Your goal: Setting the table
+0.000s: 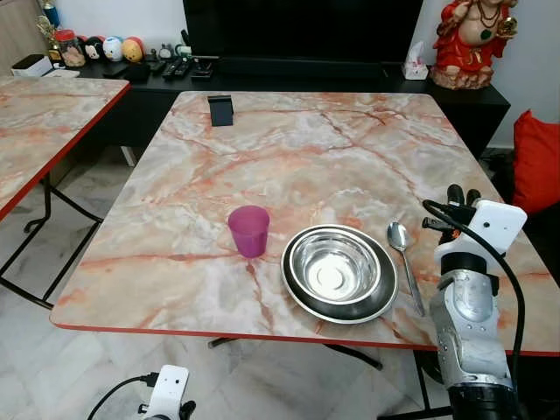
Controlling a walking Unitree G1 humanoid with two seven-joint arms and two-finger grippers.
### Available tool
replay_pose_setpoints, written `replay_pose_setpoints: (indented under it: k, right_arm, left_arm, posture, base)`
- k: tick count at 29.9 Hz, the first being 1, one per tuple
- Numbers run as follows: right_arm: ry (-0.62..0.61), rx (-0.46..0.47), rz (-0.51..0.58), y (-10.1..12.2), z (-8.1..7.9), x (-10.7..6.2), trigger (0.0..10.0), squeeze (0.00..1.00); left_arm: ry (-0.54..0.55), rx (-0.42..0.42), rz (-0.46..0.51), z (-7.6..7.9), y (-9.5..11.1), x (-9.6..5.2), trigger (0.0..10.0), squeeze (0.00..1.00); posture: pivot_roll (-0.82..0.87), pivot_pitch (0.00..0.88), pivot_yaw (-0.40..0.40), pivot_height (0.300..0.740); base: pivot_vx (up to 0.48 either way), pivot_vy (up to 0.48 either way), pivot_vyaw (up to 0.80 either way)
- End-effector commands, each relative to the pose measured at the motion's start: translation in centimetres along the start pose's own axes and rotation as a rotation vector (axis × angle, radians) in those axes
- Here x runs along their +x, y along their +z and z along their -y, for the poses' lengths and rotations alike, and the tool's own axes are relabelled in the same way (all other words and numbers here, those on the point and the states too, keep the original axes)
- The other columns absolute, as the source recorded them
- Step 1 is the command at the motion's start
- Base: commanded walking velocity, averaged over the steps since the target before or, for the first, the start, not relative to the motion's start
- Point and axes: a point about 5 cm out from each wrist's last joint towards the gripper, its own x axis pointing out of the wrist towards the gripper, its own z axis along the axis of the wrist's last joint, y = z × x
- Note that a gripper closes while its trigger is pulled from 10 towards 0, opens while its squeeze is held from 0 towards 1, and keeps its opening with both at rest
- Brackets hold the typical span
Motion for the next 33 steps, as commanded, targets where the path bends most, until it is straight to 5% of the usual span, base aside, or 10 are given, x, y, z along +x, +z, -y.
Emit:
replay_pose_setpoints:
  k: [1, 33]
  right_arm:
    - [-0.004, 0.002, 0.019, 0.4, -0.1, 0.0, 10.0, 0.0]
    - [0.021, 0.021, 0.011, 0.1, -1.0, 0.1, 10.0, 0.0]
  left_arm:
    - [-0.006, 0.018, -0.022, -0.1, -0.7, -0.2, 10.0, 0.0]
    - [0.007, 0.007, -0.072, -0.7, -1.8, -0.5, 10.0, 0.0]
  posture:
    - [0.0, 0.0, 0.002, 0.74]
    - [0.01, 0.0, -0.003, 0.74]
  base:
    - [0.0, 0.0, 0.0]
    - [0.0, 0.295, 0.0]
